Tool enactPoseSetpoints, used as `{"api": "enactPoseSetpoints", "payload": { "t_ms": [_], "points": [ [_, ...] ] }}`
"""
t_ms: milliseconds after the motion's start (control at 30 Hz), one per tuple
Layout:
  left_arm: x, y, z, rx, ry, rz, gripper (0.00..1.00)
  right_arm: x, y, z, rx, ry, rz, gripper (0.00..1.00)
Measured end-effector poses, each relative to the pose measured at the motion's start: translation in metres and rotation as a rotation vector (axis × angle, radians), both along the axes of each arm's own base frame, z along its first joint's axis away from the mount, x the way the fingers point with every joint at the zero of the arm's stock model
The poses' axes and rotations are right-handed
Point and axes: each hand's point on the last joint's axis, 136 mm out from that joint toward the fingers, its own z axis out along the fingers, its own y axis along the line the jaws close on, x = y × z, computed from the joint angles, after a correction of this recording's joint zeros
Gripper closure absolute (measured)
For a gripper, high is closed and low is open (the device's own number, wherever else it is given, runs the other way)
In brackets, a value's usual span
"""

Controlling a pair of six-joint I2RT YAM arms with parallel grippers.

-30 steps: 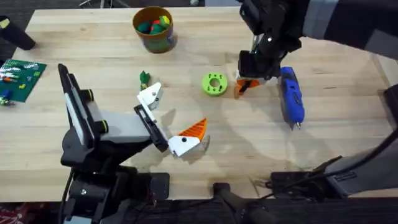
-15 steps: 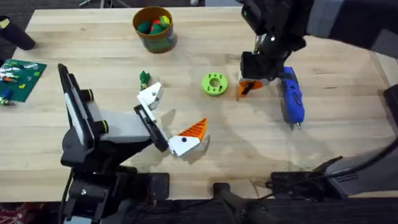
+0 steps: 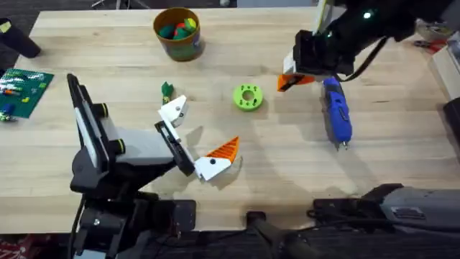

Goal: Pick up the gripper from the table and insert it into the empty holder that is missing its gripper. Then pick up a screw, insert it into the mounting hole, and use the screwdriver to tighten it. Finally, clean up the table by picking up the vegetable and placing it into the bucket.

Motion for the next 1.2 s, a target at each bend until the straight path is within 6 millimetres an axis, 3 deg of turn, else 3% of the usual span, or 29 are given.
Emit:
{"api": "enactPoseSetpoints", "payload": {
  "t_ms": [367, 600, 900, 1200],
  "points": [
    [0.000, 0.000, 0.000, 0.000, 0.000, 0.000, 0.015, 0.013, 0.030, 0.064, 0.214, -0.249, 0.117, 0.983],
    [0.000, 0.000, 0.000, 0.000, 0.000, 0.000, 0.014, 0.019, 0.035, 0.083, 0.344, -0.291, 0.193, 0.983],
    [0.000, 0.000, 0.000, 0.000, 0.000, 0.000, 0.014, 0.033, 0.042, 0.096, 0.581, -0.324, 0.352, 0.983],
    [0.000, 0.000, 0.000, 0.000, 0.000, 0.000, 0.015, 0.051, 0.064, 0.066, 0.742, -0.325, 0.348, 0.983]
  ]
}}
